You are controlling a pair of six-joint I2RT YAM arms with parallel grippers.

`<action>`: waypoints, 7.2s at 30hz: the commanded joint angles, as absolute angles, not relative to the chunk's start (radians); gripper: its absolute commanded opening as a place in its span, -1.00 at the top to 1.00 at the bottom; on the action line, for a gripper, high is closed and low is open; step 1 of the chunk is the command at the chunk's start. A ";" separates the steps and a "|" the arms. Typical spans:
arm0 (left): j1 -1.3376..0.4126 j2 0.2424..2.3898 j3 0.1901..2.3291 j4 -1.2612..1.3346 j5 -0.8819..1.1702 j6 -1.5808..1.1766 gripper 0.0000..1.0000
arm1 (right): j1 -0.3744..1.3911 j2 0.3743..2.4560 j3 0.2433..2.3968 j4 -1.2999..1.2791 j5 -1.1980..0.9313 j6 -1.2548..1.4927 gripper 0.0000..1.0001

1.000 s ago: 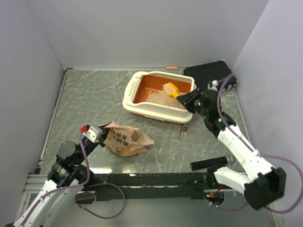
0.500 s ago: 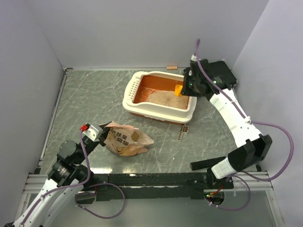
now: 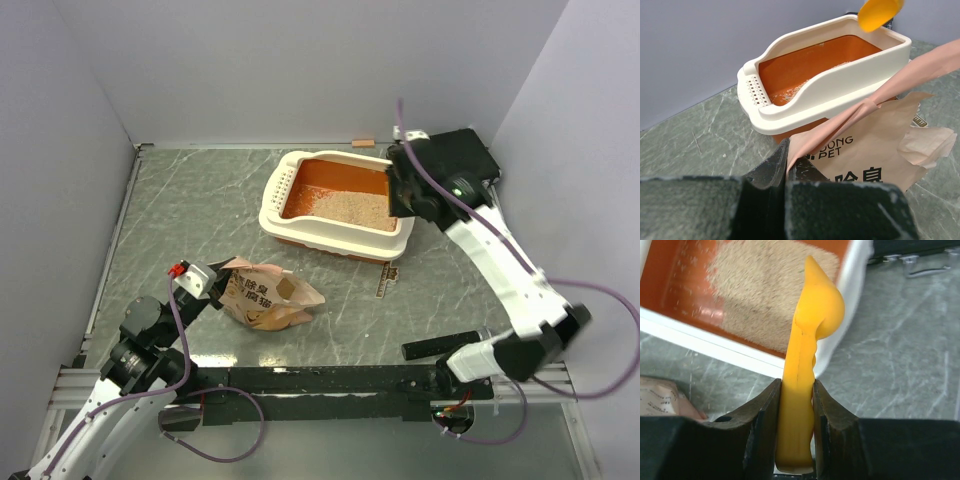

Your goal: Fill the litter box with clean litter

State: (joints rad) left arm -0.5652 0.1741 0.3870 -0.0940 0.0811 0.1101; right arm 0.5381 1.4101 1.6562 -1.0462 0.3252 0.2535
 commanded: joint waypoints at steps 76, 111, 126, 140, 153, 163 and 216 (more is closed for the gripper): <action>-0.563 0.356 0.707 -0.244 0.055 0.015 0.98 | 0.649 0.774 0.555 0.044 -0.650 -0.035 -0.99; -0.561 0.345 0.713 -0.296 0.064 0.035 0.99 | 0.914 1.155 0.591 0.426 -0.491 -0.143 0.99; -0.563 0.483 0.764 -0.163 0.207 -0.033 0.98 | 0.528 0.972 0.834 -0.188 -0.834 -0.202 1.00; -0.563 0.655 0.641 -0.106 0.384 -0.098 0.39 | 0.457 0.959 0.746 -0.192 -0.850 -0.140 1.00; -0.560 0.525 0.511 -0.038 0.380 -0.052 -0.28 | 0.503 0.911 0.681 -0.137 -0.816 -0.081 1.00; -0.509 0.656 0.525 0.084 0.547 -0.021 -0.22 | 0.511 0.850 0.620 -0.083 -0.784 -0.034 1.00; -0.253 1.011 0.761 -0.600 0.930 -0.431 0.98 | 0.193 0.868 0.396 -0.293 -1.049 0.811 1.00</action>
